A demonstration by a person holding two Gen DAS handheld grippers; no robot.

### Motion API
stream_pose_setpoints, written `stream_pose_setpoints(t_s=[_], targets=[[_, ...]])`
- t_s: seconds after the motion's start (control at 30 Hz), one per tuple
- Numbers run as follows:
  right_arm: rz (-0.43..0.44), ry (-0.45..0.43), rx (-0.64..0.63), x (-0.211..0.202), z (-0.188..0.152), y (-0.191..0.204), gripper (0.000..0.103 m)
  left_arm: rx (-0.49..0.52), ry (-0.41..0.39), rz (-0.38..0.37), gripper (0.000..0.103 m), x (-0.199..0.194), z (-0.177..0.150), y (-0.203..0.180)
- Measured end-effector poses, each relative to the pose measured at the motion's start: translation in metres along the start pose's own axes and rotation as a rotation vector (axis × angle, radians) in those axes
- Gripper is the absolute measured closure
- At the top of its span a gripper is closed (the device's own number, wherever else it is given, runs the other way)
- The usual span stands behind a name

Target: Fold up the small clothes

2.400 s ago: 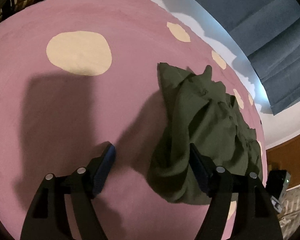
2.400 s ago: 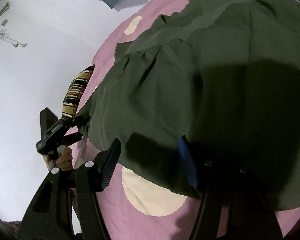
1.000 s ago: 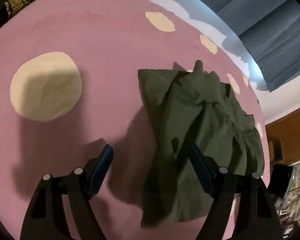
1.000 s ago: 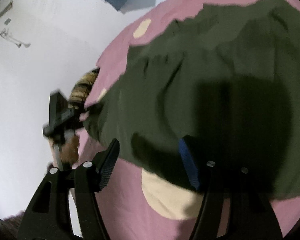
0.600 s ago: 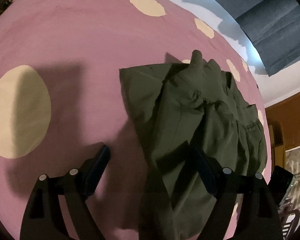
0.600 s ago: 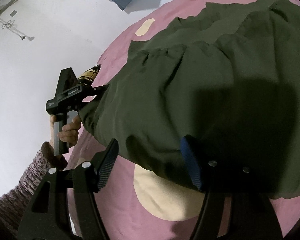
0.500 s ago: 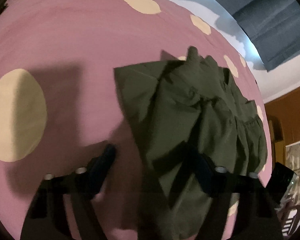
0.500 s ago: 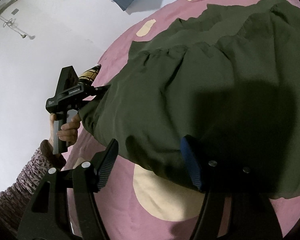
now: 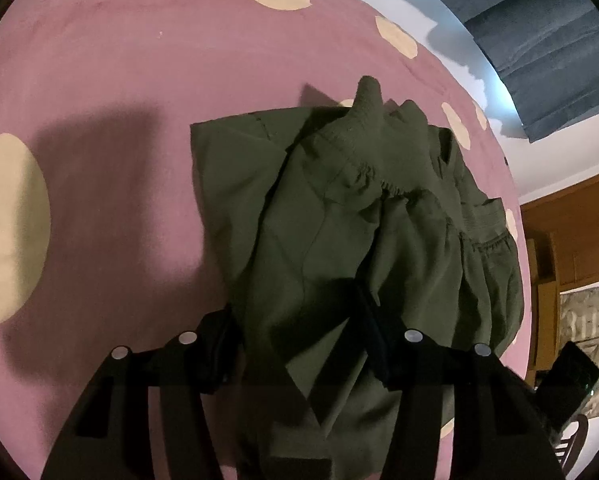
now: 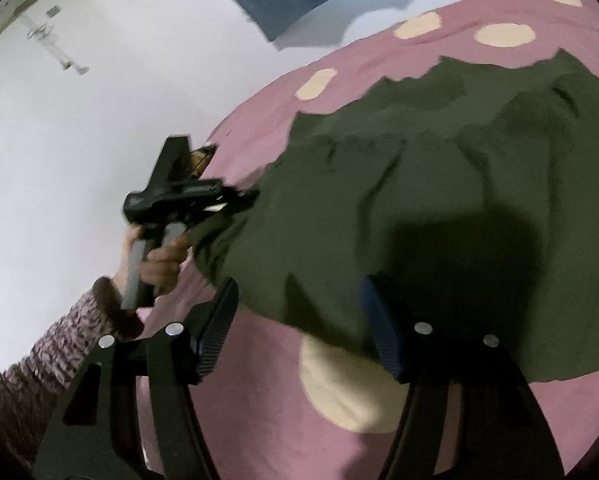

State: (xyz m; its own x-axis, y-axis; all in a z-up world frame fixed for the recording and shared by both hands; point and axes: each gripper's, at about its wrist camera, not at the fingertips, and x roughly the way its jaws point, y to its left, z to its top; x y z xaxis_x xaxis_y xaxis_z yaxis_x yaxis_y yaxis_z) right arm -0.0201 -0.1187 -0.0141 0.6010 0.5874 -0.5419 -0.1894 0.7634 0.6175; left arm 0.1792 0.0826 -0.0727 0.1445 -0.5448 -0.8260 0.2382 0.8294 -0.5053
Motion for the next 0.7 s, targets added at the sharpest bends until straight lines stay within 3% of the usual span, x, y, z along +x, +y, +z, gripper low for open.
stream_pose_setpoints(t_s=[0.1, 0.17, 0.23, 0.4, 0.6, 0.7], targets=[[-0.034, 0.085, 0.031, 0.023, -0.007, -0.008, 0.038, 0.032, -0.014, 0.054, 0.059, 0.001, -0.001, -0.007], [-0.042, 0.074, 0.01, 0.031, -0.012, -0.013, 0.038, 0.061, -0.017, 0.09, 0.082, 0.003, -0.002, -0.012], [-0.044, 0.064, -0.007, 0.03, -0.012, -0.011, 0.035, 0.064, -0.025, 0.093, 0.092, 0.001, -0.002, -0.017], [-0.007, 0.052, -0.007, 0.026, -0.012, -0.014, 0.031, 0.115, -0.068, 0.165, 0.097, -0.018, -0.003, -0.046], [0.011, -0.046, -0.036, -0.008, -0.003, -0.003, 0.032, 0.154, -0.127, 0.14, 0.097, -0.059, 0.0, -0.095], [0.049, 0.039, -0.03, 0.011, -0.006, -0.005, 0.03, 0.179, -0.135, 0.14, 0.097, -0.07, 0.0, -0.118]])
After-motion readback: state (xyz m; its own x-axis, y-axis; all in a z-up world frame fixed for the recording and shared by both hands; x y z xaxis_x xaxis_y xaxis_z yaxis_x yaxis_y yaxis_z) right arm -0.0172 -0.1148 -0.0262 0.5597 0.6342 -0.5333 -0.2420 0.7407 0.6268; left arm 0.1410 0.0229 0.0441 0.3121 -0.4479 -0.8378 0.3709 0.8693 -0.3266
